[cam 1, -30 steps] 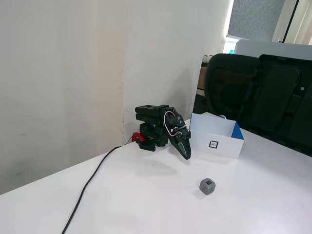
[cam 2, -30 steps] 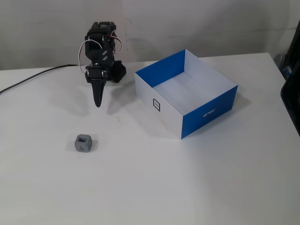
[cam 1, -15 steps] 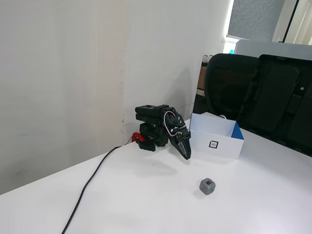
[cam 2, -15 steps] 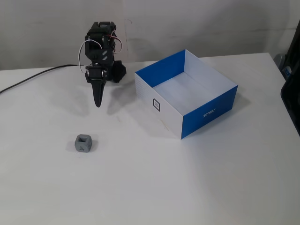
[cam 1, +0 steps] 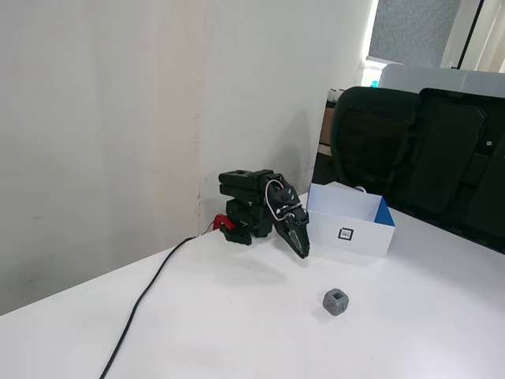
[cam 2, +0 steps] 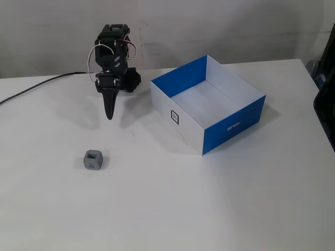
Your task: Grasp the gray block and put it in the box.
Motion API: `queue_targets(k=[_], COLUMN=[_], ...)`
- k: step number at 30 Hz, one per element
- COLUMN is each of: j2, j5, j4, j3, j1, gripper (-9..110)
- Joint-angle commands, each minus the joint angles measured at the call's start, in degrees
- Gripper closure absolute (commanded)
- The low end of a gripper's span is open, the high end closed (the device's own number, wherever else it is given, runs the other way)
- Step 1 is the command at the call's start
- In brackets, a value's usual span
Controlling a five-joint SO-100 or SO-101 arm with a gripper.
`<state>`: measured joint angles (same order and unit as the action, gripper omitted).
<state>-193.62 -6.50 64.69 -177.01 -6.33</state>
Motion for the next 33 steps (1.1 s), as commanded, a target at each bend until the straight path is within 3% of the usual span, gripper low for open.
queue_targets(k=[1,10,20,33], j2=[-0.88,1.14,35.16,64.95], j5=[0.88,-3.69,-10.72,-25.14], j4=[-3.78,-3.69,-8.26,-3.16], j3=[-2.29,1.67,23.73,53.09], j1=[-2.81,-4.13,-5.54,-10.81], gripper=[101,101,101,101])
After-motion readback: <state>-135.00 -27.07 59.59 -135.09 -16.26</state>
